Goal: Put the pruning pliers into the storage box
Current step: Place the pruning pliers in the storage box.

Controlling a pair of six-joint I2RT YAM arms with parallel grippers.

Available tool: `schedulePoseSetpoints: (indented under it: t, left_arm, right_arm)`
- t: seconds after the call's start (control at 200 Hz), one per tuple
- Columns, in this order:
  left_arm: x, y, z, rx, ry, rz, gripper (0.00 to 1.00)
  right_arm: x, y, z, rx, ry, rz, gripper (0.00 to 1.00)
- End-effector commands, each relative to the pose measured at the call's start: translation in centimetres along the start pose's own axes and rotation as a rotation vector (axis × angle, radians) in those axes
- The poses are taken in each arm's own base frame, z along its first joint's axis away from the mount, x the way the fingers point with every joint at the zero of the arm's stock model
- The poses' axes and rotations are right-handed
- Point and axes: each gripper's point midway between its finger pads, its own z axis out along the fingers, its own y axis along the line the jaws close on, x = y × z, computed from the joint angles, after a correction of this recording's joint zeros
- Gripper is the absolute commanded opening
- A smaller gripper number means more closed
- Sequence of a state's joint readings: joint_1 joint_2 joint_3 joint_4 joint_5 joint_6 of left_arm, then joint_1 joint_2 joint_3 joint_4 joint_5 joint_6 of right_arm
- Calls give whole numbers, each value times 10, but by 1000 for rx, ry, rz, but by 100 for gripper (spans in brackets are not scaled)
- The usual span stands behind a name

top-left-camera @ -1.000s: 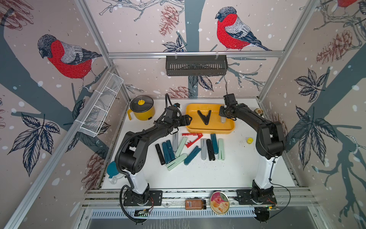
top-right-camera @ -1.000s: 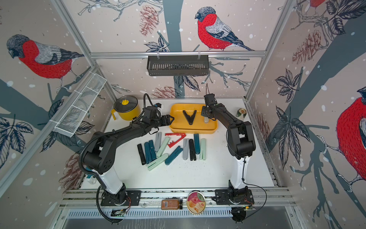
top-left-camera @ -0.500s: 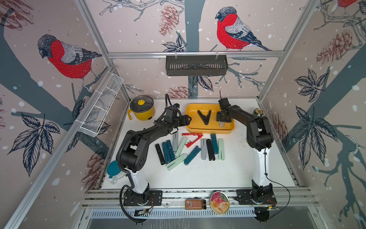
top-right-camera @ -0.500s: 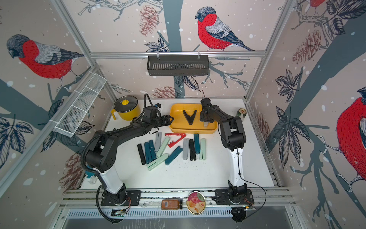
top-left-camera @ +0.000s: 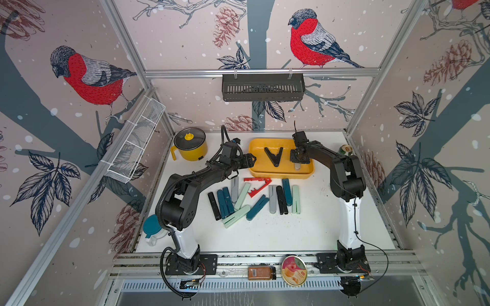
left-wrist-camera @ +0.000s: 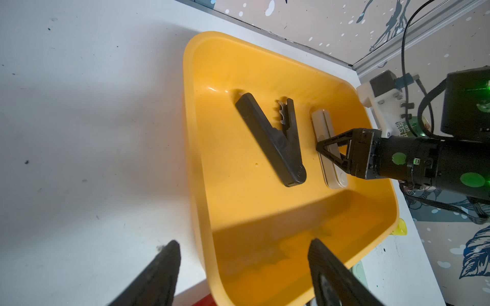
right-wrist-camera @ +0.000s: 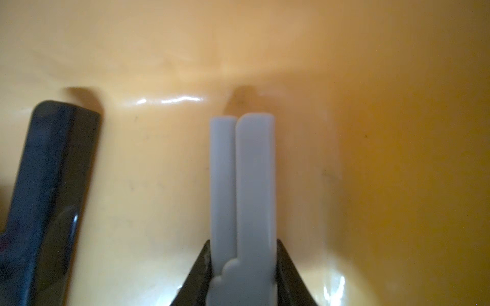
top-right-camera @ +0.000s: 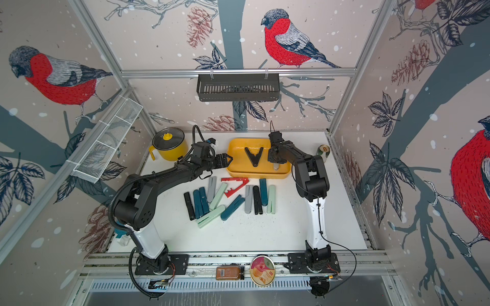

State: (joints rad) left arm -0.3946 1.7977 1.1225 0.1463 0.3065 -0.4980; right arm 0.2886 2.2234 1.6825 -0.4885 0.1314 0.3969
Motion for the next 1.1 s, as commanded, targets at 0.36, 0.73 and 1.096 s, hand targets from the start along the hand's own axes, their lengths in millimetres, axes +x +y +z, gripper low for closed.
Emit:
schedulePoseSetpoints:
  t: [0.36, 0.73, 1.096]
  left_arm:
    - [-5, -3, 0, 11, -11, 3, 76]
    - [-5, -3, -2, 5, -13, 6, 76]
    - [-5, -3, -5, 1, -14, 14, 77]
  right_arm:
    - [-18, -26, -6, 96, -34, 33, 51]
    - [-29, -18, -22, 103, -77, 32, 61]
    - [-33, 19, -40, 31, -124, 9, 59]
